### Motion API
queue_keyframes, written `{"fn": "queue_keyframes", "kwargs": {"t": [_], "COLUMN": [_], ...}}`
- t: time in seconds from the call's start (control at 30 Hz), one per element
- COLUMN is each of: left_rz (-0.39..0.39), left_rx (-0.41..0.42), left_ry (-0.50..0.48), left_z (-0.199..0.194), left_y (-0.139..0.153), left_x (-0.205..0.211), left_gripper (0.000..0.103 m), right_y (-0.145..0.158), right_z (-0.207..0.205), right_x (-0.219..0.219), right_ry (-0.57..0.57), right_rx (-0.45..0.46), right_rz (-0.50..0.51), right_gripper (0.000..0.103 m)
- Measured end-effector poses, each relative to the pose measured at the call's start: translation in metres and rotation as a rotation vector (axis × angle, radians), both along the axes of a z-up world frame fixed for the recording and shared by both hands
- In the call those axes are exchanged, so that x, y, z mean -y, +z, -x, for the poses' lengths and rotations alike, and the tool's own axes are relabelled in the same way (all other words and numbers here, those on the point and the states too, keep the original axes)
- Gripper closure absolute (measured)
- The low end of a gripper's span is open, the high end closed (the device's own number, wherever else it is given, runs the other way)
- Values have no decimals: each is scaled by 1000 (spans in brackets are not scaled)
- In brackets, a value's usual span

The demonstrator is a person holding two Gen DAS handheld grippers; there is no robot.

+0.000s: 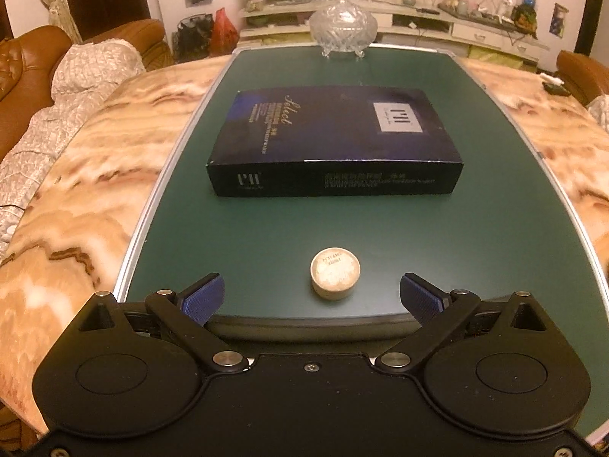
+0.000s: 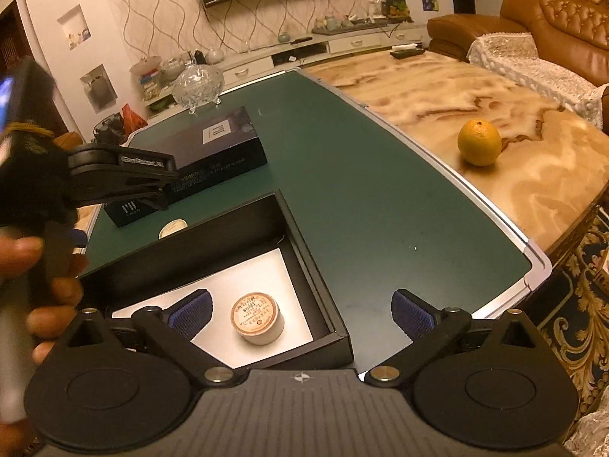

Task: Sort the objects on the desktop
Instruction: 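Move the left gripper to the last tin on the table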

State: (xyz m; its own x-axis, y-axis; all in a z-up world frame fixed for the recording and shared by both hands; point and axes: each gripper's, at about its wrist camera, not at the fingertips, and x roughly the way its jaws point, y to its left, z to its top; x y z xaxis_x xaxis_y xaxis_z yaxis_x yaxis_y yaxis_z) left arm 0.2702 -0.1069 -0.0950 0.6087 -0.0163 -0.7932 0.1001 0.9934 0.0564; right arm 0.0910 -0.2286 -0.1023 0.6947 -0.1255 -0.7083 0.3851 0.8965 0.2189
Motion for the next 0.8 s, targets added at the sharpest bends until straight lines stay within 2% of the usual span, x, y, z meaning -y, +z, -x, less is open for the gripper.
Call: {"fn": "queue_keyframes", "kwargs": {"t": [0.4, 0.8], "left_rz": [2, -4], "left_rx": [-81, -109], "left_ry": [25, 33], "left_z": [-38, -56], "left_y": [-34, -55], "left_x": [-4, 1], "left_gripper": [3, 3], "right_y": [-2, -4], "right_z": [-3, -7], "right_x": [2, 3], "right_ry": [3, 10], "right_rx": [1, -10], "right_rz": [-23, -44], "right_gripper": [0, 0]}}
